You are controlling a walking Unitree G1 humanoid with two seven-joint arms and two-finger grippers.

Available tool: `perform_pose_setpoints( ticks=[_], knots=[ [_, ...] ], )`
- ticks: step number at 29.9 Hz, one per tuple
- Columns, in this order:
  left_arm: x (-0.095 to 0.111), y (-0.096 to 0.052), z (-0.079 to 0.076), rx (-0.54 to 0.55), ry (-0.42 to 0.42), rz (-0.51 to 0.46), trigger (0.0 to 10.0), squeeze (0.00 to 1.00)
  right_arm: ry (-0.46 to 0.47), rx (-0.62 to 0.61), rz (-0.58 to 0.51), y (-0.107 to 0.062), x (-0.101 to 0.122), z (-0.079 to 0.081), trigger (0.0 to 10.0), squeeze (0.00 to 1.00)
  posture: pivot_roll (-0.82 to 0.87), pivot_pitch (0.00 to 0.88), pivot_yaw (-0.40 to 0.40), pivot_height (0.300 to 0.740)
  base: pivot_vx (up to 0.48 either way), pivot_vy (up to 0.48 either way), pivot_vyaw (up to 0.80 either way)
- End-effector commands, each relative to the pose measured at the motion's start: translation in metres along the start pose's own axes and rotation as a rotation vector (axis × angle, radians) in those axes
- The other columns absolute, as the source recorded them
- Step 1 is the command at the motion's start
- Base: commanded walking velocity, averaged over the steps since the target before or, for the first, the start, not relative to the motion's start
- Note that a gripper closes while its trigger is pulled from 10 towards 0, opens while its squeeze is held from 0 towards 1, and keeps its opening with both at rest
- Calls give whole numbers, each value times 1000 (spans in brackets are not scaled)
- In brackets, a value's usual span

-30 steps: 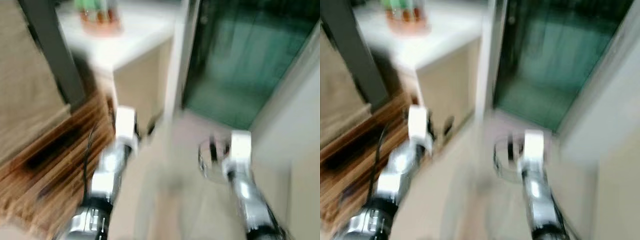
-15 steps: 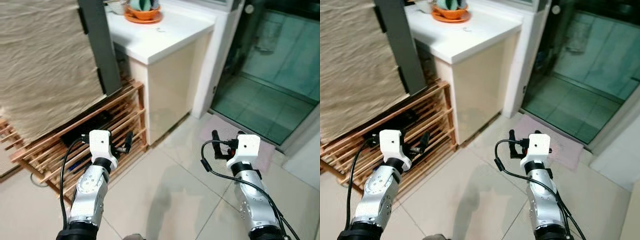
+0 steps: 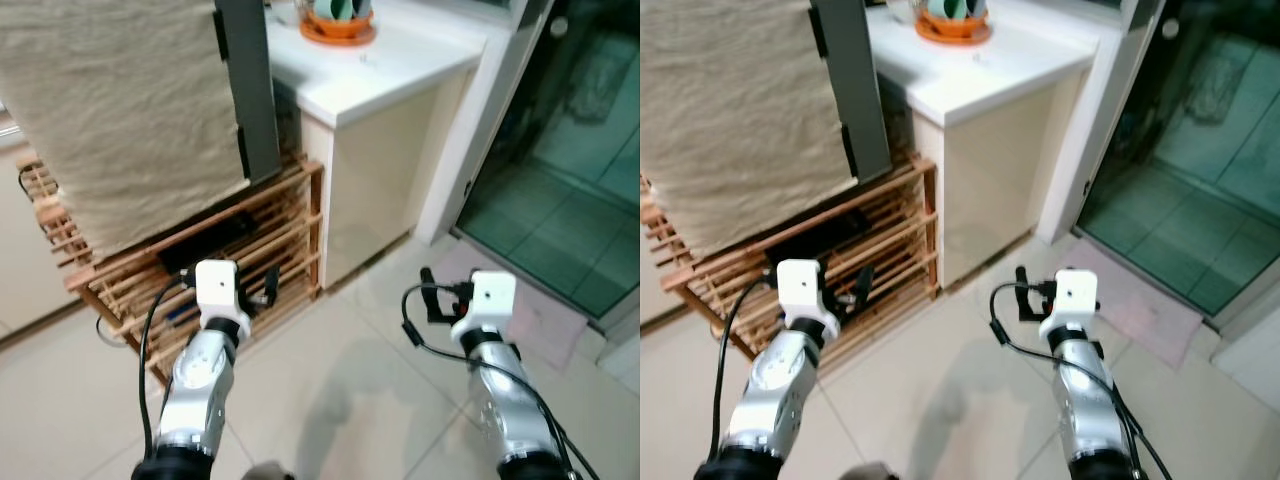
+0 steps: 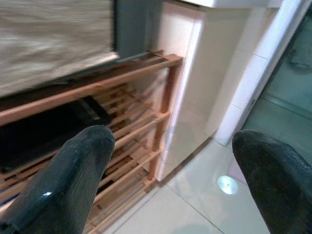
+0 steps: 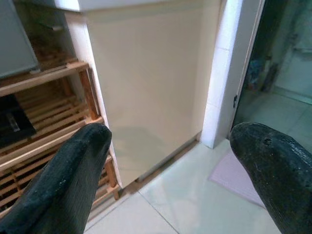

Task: Restocking fridge

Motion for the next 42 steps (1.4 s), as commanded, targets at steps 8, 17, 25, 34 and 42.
perform_pose_setpoints(
  ticks=[8, 17, 25, 34, 42],
  knots=[
    [0, 0, 10, 69, -4, 16, 10000, 0, 34, 57, 24, 3, -4, 20, 10000, 631, 35, 0, -17, 740, 0, 469, 450],
    [0, 0, 14, 89, 6, 20, 10000, 0, 36, 79, 25, 6, -3, 24, 10000, 659, 40, 0, -18, 740, 0, 460, 448],
    [2, -2, 18, 113, 14, 10, 10000, 0, 42, 70, 11, 8, 0, 24, 10000, 675, 46, 0, -21, 740, 0, 454, 441],
    [30, 2, 27, 119, 39, -93, 10000, 0, -17, 8, -117, 12, 29, 14, 10000, 737, 52, 0, -29, 740, 0, 454, 446],
    [41, 11, 21, 35, 64, -91, 10000, 0, -22, -19, -102, 18, 30, 12, 10000, 137, 56, 0, -32, 740, 76, 171, 280]
  ],
)
Point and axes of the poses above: a point about 5 cm out from each wrist's last joint towards the gripper, its own y axis pointing out of the wrist towards the gripper, its own x axis along the axis of the wrist's last joint, z = x × y, the point moved 5 cm from there along y, pointing out of the wrist towards the gripper, and after that the axes turned 2 degrees about -y, right-handed, at the moved point
